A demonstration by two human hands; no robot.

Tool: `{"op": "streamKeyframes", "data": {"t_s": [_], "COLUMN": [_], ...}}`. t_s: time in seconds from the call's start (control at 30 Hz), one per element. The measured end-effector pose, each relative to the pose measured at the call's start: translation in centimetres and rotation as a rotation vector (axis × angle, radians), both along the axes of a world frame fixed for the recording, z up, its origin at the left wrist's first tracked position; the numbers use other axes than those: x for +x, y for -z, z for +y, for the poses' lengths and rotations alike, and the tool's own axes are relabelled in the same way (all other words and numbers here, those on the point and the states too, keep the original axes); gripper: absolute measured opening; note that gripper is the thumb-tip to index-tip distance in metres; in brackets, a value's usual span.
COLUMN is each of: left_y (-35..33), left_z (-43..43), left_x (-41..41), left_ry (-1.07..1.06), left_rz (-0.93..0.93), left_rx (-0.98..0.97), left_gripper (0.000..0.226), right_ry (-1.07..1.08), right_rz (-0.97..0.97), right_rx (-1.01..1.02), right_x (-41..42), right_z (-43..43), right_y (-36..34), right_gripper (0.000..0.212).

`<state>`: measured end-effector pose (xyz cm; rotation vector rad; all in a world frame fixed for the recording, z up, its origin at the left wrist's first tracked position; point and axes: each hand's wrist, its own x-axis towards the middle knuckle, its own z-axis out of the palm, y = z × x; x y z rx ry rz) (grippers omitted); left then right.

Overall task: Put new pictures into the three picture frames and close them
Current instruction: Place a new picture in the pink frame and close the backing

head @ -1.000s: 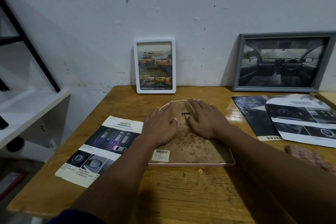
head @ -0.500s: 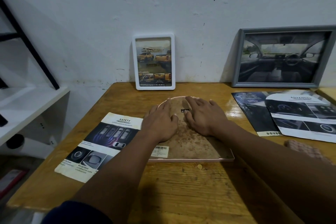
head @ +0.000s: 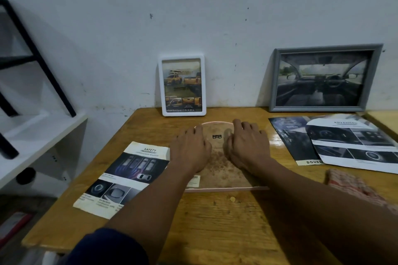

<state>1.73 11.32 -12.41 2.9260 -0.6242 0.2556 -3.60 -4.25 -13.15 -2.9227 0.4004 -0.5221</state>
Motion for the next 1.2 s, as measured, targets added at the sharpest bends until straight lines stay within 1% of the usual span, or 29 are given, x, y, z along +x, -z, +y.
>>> {"op": "streamKeyframes", "data": {"t_s": [0.13, 0.2, 0.27, 0.33, 0.4, 0.47, 0.53, 0.6, 0.67, 0.73, 0.8, 0.83, 0.87, 0.97, 1.03, 1.07, 1.13, 1.17, 1.2], "left_y": [0.1, 0.1, -0.1, -0.9, -1.7, -2.8, -3.9, -5.0, -6.5, -8.0, -9.5, -10.5, -11.3, -12.6, -12.4, -11.8, -10.0, -9.1, -8.0], "left_z": [-0.3, -0.4, -0.8, -1.6, -3.0, -4.9, -7.3, -9.4, -10.9, -10.9, -9.7, -8.8, -7.7, -4.7, -2.9, -2.2, -1.3, -1.0, -0.9], "left_x": [-0.5, -0.3, -0.5, -1.2, -1.8, -2.4, -3.3, -4.0, -4.2, -3.6, -2.7, -2.4, -2.0, -0.5, -0.4, -0.2, 0.1, 0.1, -0.2], "left_ry": [0.008, -0.002, 0.006, 0.033, 0.081, 0.132, 0.191, 0.218, 0.19, 0.132, 0.137, 0.152, 0.169, 0.192, 0.186, 0.158, 0.083, 0.055, 0.035], "left_rz": [0.013, 0.022, 0.052, 0.165, 0.329, 0.474, 0.631, 0.799, 0.964, 1.064, 1.07, 1.03, 0.974, 0.855, 0.8, 0.779, 0.721, 0.702, 0.695], "left_rx": [-0.102, -0.176, -0.261, -0.422, -0.603, -0.711, -0.792, -0.895, -1.015, -1.121, -1.185, -1.192, -1.21, -1.184, -1.12, -1.1, -1.069, -1.059, -1.062], "left_gripper": [0.051, 0.051, 0.051, 0.054, 0.059, 0.063, 0.062, 0.062, 0.064, 0.079, 0.096, 0.095, 0.088, 0.055, 0.044, 0.049, 0.068, 0.069, 0.065], "right_ry": [0.174, 0.182, 0.173, 0.163, 0.123, 0.055, 0.006, -0.06, -0.13, -0.204, -0.267, -0.287, -0.296, -0.293, -0.232, -0.188, -0.102, -0.077, -0.068], "right_rz": [-0.011, 0.019, -0.007, -0.127, -0.277, -0.389, -0.463, -0.49, -0.444, -0.352, -0.272, -0.247, -0.235, -0.228, -0.181, -0.151, -0.078, -0.044, -0.018], "right_rx": [0.19, 0.303, 0.474, 0.654, 0.768, 0.814, 0.827, 0.846, 0.792, 0.778, 0.815, 0.818, 0.813, 0.817, 0.809, 0.793, 0.76, 0.745, 0.726], "right_x": [-1.1, -1.4, -1.6, -2.1, -2.9, -3.8, -4.8, -5.5, -5.6, -5.5, -5.0, -4.6, -4.4, -3.8, -3.7, -3.7, -4.0, -4.3, -4.6], "right_z": [-1.2, -2.1, -3.2, -4.5, -6.1, -7.8, -9.4, -10.2, -10.5, -9.9, -9.0, -8.4, -7.8, -6.2, -5.4, -5.1, -4.7, -4.6, -4.5], "right_y": [-0.7, -1.0, -1.6, -2.9, -5.1, -7.9, -10.6, -12.8, -14.1, -14.6, -14.3, -14.0, -13.7, -12.1, -10.1, -8.7, -6.1, -4.9, -3.9], "right_gripper": [0.048, 0.045, 0.042, 0.038, 0.031, 0.021, 0.017, 0.021, 0.03, 0.043, 0.053, 0.057, 0.058, 0.057, 0.055, 0.055, 0.053, 0.051, 0.049]}}
